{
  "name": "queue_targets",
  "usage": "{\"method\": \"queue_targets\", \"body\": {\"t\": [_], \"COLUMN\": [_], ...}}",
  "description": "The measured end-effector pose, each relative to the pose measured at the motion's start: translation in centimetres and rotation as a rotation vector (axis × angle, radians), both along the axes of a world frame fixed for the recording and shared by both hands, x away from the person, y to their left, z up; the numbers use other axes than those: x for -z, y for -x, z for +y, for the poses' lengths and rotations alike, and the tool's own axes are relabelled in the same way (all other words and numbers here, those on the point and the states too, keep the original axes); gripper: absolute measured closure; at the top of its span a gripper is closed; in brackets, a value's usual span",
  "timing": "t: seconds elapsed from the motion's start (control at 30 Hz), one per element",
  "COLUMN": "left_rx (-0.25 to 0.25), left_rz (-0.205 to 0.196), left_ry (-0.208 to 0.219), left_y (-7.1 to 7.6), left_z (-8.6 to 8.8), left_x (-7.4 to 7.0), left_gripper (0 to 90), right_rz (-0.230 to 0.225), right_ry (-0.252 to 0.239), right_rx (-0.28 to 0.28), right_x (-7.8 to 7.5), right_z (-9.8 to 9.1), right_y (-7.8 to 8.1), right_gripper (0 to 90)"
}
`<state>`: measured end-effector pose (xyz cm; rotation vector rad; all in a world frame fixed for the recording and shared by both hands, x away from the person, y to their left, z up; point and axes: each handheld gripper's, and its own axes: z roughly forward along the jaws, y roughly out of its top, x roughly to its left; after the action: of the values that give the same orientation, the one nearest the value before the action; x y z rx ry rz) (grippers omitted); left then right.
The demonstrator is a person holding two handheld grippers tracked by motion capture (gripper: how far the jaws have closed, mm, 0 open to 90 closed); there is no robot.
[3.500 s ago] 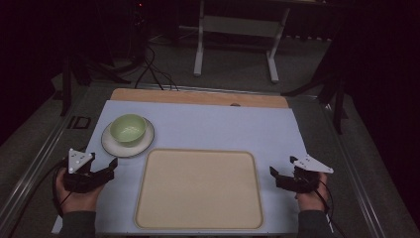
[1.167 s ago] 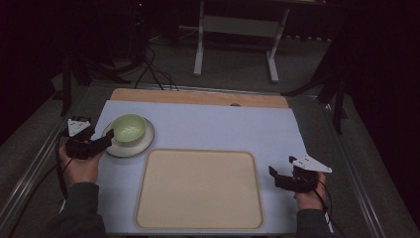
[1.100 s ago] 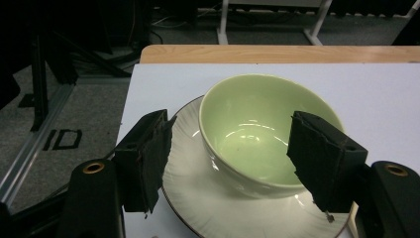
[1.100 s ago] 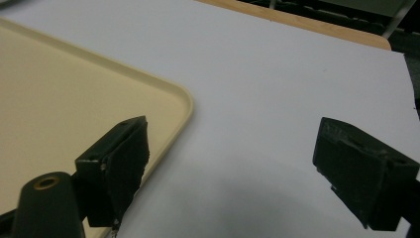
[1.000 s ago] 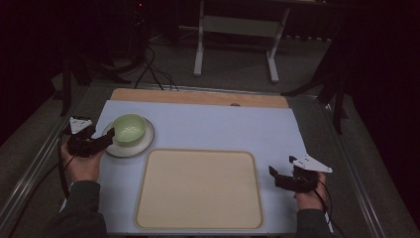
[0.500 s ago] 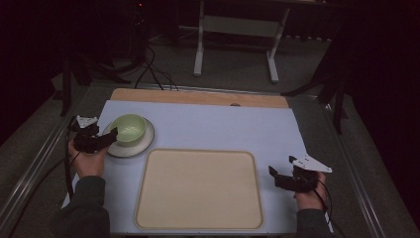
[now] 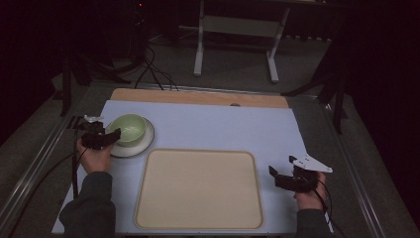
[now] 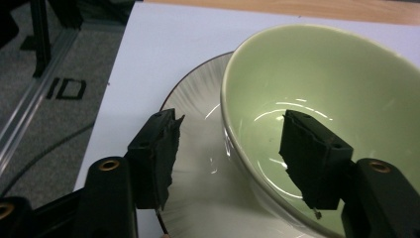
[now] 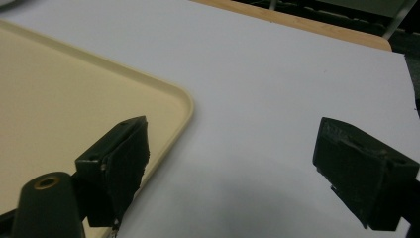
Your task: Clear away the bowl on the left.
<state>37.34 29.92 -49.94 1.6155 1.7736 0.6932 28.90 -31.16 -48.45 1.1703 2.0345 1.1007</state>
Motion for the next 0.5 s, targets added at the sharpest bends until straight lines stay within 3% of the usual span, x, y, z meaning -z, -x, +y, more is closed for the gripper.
{"method": "queue_targets", "body": {"t": [0.13,0.27,0.5], "left_rx": [-0.009,-0.013,-0.028], "left_rz": [0.034,0.040,0.085], "left_ry": [0.008,0.027,0.107], "left_y": [-0.33,-0.42,-1.08], "left_z": [-0.02,0.01,-0.08], "left_x": [0.43,0.53,1.02], "left_gripper": [46.7,50.4,58.3], "right_rz": [0.001,0.000,0.001], "right_ry": [-0.001,-0.002,0.001], "right_rx": [0.000,-0.002,-0.005], "right_x": [-0.01,-0.03,-0.03], "right_z": [0.00,0.02,0.07], "right_y": [0.00,0.00,-0.01], "right_gripper": [13.7,13.8,13.7]}}
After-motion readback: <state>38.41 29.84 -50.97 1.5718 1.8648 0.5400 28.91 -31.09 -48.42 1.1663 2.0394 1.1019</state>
